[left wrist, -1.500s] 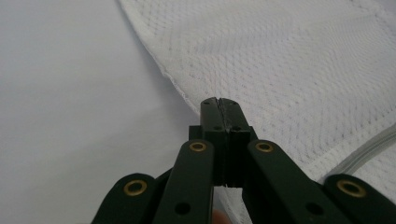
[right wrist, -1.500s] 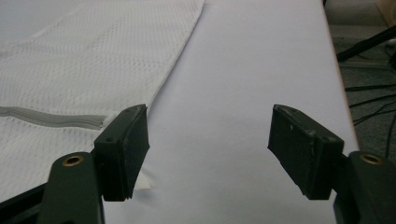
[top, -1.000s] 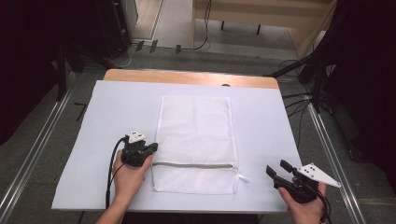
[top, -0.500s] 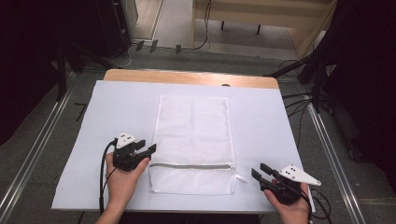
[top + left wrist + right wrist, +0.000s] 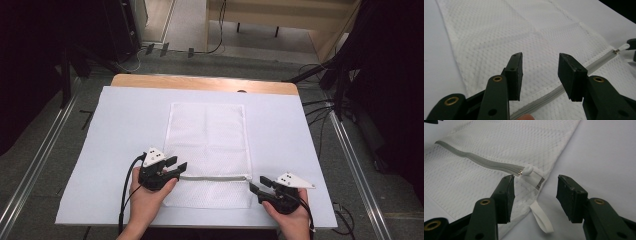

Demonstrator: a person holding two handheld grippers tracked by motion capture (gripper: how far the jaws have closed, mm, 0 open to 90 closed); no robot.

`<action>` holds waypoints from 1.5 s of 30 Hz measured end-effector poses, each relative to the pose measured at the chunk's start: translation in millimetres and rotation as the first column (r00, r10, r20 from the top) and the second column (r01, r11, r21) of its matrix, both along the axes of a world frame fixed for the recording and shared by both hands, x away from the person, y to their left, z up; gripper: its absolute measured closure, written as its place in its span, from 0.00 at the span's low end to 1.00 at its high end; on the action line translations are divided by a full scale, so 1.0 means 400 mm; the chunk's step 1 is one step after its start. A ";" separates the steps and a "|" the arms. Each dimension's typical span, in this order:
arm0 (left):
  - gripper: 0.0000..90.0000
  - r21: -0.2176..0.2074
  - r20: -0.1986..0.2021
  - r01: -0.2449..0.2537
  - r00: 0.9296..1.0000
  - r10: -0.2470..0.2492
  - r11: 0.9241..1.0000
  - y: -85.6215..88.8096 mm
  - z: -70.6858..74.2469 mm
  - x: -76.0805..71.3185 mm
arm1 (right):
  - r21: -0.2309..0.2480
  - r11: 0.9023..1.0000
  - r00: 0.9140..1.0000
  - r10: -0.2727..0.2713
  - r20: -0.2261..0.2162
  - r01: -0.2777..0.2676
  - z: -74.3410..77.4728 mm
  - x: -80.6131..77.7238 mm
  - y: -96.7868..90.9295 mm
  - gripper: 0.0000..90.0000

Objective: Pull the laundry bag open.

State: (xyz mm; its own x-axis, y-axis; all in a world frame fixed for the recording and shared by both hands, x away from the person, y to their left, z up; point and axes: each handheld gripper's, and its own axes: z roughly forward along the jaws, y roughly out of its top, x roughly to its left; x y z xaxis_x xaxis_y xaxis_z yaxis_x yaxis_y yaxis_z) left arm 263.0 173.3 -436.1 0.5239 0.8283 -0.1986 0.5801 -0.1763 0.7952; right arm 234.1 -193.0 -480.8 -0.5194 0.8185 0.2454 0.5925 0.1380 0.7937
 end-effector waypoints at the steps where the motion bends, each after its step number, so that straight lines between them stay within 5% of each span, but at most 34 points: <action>1: 0.62 0.003 0.001 0.007 1.000 -0.007 1.000 -0.005 0.001 -0.001 | -0.006 1.000 1.000 0.004 0.000 -0.004 -0.001 0.002 0.005 0.54; 8: 0.64 0.003 -0.009 0.047 0.999 -0.047 0.999 -0.035 -0.002 -0.006 | -0.055 0.998 1.000 0.013 -0.008 -0.013 -0.014 0.005 0.028 0.45; 13: 0.70 -0.011 -0.024 0.092 0.995 -0.092 0.996 -0.063 -0.005 -0.008 | -0.086 0.996 0.999 0.034 -0.003 -0.034 -0.017 0.006 0.040 0.48; 22: 0.72 -0.010 -0.037 0.172 0.984 -0.172 0.985 -0.143 -0.010 -0.016 | -0.111 0.992 0.998 0.058 -0.002 -0.058 -0.019 0.000 0.050 0.59; 26: 0.71 -0.003 -0.044 0.213 0.976 -0.213 0.977 -0.192 -0.012 -0.015 | -0.144 0.989 0.999 0.036 0.009 -0.034 -0.019 -0.004 0.057 0.69; 28: 0.71 -0.011 -0.048 0.231 0.972 -0.231 0.973 -0.223 -0.011 -0.014 | -0.184 0.983 1.000 -0.002 0.031 0.008 -0.019 -0.008 0.063 0.81; 33: 0.69 -0.045 -0.073 0.271 0.959 -0.274 0.961 -0.288 -0.023 -0.010 | -0.154 0.988 1.000 -0.012 0.015 0.014 -0.019 -0.005 0.056 0.98; 40: 0.69 -0.085 -0.122 0.285 0.948 -0.294 0.955 -0.342 -0.039 0.003 | -0.146 0.989 0.999 0.025 0.042 -0.019 -0.014 -0.016 0.062 1.00; 45: 0.66 -0.103 -0.140 0.275 0.947 -0.288 0.956 -0.360 -0.038 0.007 | -0.146 0.989 0.997 0.030 0.067 -0.020 -0.005 -0.021 0.065 1.00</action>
